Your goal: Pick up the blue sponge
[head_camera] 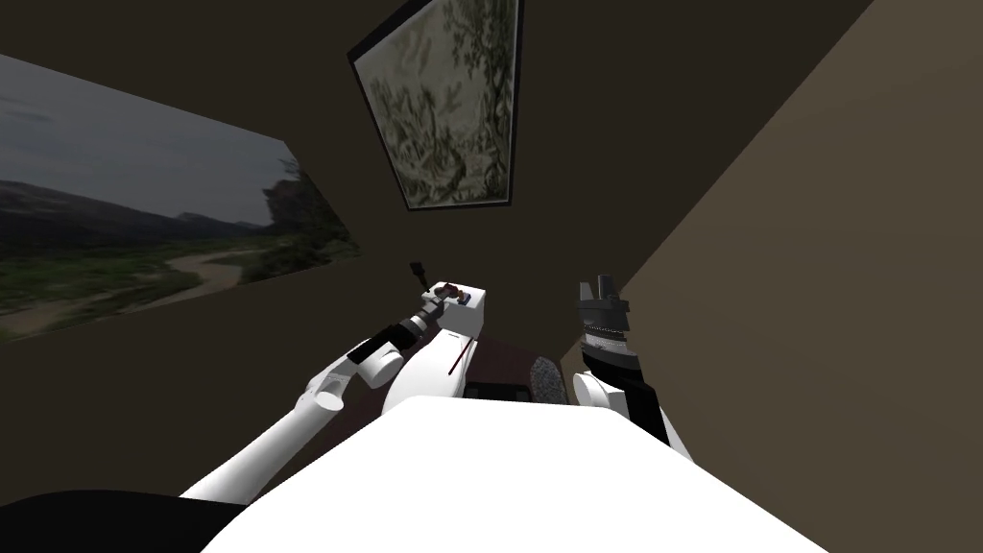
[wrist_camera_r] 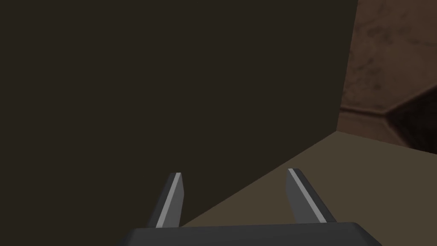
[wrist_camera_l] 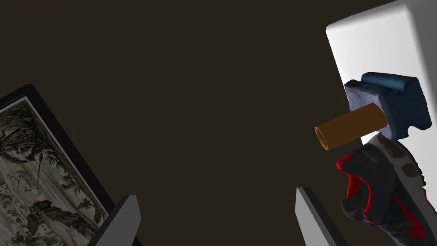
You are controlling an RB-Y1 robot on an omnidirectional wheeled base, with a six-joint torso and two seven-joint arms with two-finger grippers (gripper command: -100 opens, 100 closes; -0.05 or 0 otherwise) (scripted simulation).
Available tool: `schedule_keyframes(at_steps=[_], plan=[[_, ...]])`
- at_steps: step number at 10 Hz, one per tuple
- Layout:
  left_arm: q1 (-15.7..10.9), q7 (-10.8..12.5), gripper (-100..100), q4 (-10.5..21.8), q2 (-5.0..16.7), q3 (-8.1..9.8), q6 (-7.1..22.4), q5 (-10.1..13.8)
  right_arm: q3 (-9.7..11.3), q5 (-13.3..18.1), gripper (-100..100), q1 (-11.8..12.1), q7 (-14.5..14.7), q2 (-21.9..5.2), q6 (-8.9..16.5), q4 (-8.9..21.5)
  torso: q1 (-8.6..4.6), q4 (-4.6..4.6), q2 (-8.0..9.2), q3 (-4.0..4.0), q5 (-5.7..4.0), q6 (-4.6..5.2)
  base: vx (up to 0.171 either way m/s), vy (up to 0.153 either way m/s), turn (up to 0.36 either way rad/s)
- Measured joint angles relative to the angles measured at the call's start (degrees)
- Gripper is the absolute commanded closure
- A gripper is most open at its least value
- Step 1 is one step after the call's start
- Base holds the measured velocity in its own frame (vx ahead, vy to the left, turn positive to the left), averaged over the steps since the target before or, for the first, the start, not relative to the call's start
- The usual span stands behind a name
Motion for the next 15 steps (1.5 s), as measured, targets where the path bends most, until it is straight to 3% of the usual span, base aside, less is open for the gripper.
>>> schedule_keyframes(at_steps=[6,8,10,15], plan=[[-1.3,-3.4,-100,1.4,9.0,-1.88,6.9,7.7,0.0,0.0,0,0.0,0.0,0.0,0.0,0.0,-0.02,-0.01,-0.04,-0.02,0.0,0.03,0.012,0.0,-0.105],[-1.8,-4.8,-100,3.0,12.9,-3.21,8.3,10.8,0.0,0.0,0,0.0,0.0,0.0,0.0,0.0,0.02,-0.02,-0.1,-0.06,0.01,0.02,0.029,0.008,-0.136],[-1.0,-5.9,-100,2.9,16.9,-3.15,10.5,13.9,0.0,0.0,0,0.0,0.0,0.0,0.0,0.0,0.01,-0.03,-0.12,-0.07,0.0,0.02,0.033,0.007,-0.151],[-2.4,-8.9,-100,5.7,24.8,-5.42,16.4,20.8,0.0,0.0,0,0.0,0.0,0.0,0.0,0.0,0.04,-0.04,-0.16,-0.1,0.02,-0.01,0.042,0.014,-0.185]])
